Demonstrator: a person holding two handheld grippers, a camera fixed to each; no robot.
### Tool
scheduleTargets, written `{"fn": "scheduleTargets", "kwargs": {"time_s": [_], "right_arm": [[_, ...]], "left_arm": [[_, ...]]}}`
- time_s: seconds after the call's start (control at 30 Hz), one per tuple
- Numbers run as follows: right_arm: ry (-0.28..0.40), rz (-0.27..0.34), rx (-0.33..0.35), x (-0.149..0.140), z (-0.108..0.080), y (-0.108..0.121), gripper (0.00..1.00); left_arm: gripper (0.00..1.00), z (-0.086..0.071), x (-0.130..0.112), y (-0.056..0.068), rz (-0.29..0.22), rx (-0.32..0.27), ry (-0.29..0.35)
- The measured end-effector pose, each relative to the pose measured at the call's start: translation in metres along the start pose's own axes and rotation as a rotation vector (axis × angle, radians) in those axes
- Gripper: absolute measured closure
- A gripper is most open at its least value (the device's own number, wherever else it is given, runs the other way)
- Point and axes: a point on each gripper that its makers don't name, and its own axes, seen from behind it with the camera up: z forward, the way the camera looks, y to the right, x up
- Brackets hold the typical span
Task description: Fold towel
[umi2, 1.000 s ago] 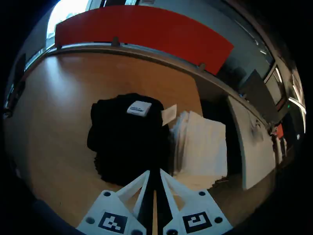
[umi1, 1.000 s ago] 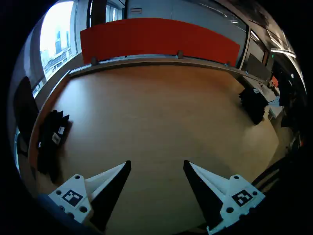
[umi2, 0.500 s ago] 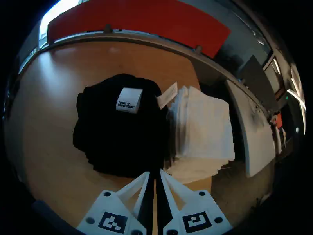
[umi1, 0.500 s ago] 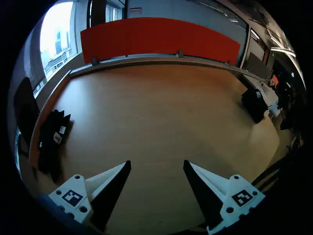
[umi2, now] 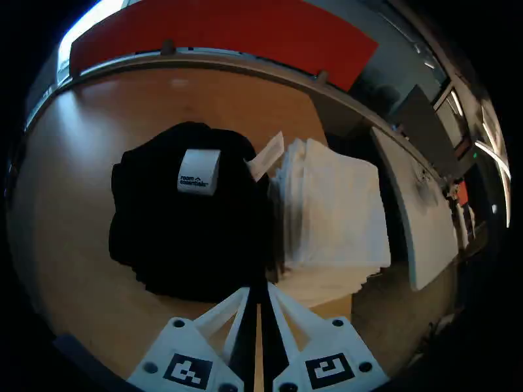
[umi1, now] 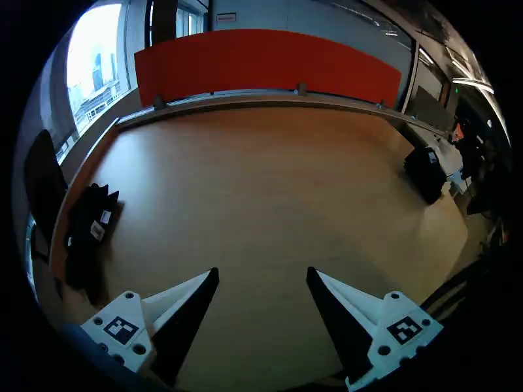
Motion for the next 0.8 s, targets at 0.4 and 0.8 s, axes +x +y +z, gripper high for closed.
{"fn": "scheduleTargets", "kwargs": {"time_s": [0.4, 0.8], "right_arm": [[0.014, -0.004, 0.001, -0.0007, -0.0006, -0.004, 0.9], [0.02, -0.004, 0.004, -0.0036, -0.0041, -0.0069, 0.38]], "left_arm": [[0.0, -0.0006, 0.001, 0.0027, 0.002, -0.001, 0.003], [0.0, -0.0019, 0.0005, 0.003, 0.0, 0.001, 0.005]]}}
